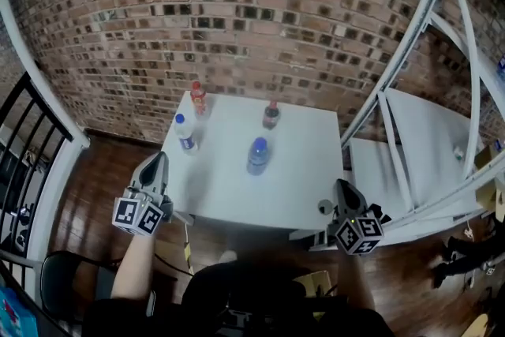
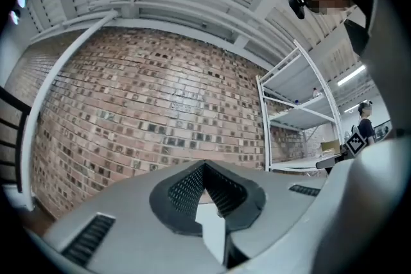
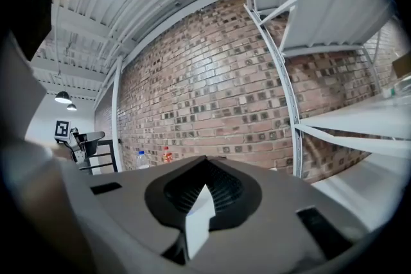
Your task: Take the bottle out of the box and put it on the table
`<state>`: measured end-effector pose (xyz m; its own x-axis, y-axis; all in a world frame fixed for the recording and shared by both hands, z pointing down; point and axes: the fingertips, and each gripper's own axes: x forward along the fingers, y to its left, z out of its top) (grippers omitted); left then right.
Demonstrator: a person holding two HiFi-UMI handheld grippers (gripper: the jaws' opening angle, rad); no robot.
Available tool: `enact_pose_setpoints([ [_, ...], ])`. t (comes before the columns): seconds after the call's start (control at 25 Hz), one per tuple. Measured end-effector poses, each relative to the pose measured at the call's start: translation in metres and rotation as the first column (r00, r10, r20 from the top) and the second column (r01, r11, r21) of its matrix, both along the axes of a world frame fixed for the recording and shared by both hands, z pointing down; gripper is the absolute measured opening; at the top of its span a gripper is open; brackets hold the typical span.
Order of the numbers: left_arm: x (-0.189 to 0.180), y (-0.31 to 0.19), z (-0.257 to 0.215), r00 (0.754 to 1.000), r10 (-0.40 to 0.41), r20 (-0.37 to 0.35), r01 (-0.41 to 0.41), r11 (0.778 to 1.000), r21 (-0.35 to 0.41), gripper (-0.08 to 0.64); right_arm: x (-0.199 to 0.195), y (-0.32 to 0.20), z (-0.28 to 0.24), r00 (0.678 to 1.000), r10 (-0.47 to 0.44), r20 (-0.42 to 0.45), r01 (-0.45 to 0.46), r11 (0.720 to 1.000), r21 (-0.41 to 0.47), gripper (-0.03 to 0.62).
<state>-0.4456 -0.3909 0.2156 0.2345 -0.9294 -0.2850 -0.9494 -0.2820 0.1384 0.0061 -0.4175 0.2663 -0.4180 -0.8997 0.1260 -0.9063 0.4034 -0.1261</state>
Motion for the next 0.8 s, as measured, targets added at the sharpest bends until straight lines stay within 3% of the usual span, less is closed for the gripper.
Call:
enact_pose_setpoints([
  [0.28, 0.032, 0.066, 0.017, 0.996, -0.091, -0.013, 0.09, 0.993, -0.074, 0.003, 0.02, 0.039, 0.002, 0.991, -0.122, 0.061, 0.119, 0.992, 0.042, 0.003],
  [0.4, 0.036, 0.08, 0.019, 0.992, -0.102, -0.07, 0.097, 0.992, -0.077, 0.003, 0.01, 0.047, -0.002, 0.974, -0.208, 0.089, 0.204, 0.978, 0.047, 0.003],
  [0.52, 0.045, 0.091, 0.025, 0.995, -0.087, -0.04, 0.084, 0.993, -0.087, 0.003, -0.004, 0.062, 0.006, 0.952, -0.29, 0.097, 0.288, 0.957, 0.041, 0.002],
  [0.8, 0.04, 0.078, 0.029, 0.999, -0.041, 0.025, 0.044, 0.991, -0.126, 0.003, -0.031, 0.06, 0.01, 0.97, -0.234, 0.071, 0.232, 0.972, 0.042, 0.002],
])
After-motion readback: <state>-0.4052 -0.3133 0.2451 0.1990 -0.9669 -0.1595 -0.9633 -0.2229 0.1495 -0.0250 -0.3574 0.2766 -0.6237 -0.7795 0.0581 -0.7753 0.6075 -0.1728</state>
